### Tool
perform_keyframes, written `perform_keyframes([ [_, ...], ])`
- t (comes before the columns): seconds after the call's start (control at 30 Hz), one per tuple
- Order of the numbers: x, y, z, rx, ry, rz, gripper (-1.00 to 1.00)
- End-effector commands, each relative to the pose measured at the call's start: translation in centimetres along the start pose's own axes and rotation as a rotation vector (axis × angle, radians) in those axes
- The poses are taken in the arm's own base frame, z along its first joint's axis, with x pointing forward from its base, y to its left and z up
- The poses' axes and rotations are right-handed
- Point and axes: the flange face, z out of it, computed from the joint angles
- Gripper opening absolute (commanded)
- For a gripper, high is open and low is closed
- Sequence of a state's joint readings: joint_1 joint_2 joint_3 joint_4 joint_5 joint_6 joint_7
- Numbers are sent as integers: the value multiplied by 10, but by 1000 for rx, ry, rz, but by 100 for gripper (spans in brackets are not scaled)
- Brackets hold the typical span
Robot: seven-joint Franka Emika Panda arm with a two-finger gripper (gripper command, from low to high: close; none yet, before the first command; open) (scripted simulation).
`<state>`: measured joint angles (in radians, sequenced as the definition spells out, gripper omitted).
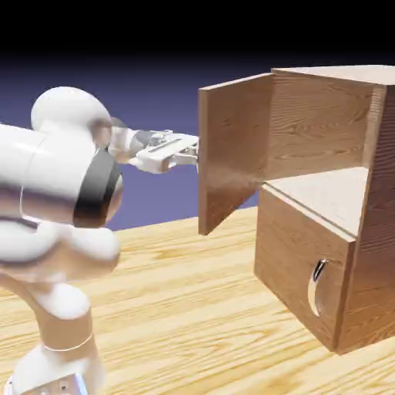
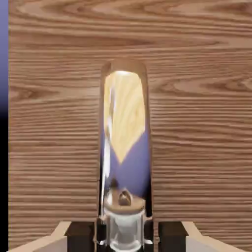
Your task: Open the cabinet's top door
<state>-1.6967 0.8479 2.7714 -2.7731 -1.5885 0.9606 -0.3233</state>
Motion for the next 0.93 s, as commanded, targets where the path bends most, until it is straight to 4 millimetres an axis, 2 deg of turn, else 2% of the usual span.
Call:
perform_keyframes([
  [0.0,2,2,-6,13,-13,0,-100],
  [0.3,26,26,-63,147,-147,0,-100],
  [0.57,57,57,-112,278,-278,0,-100],
  [0.87,96,96,-154,416,-416,0,-100],
  [0.9,96,96,-154,416,-416,0,100],
])
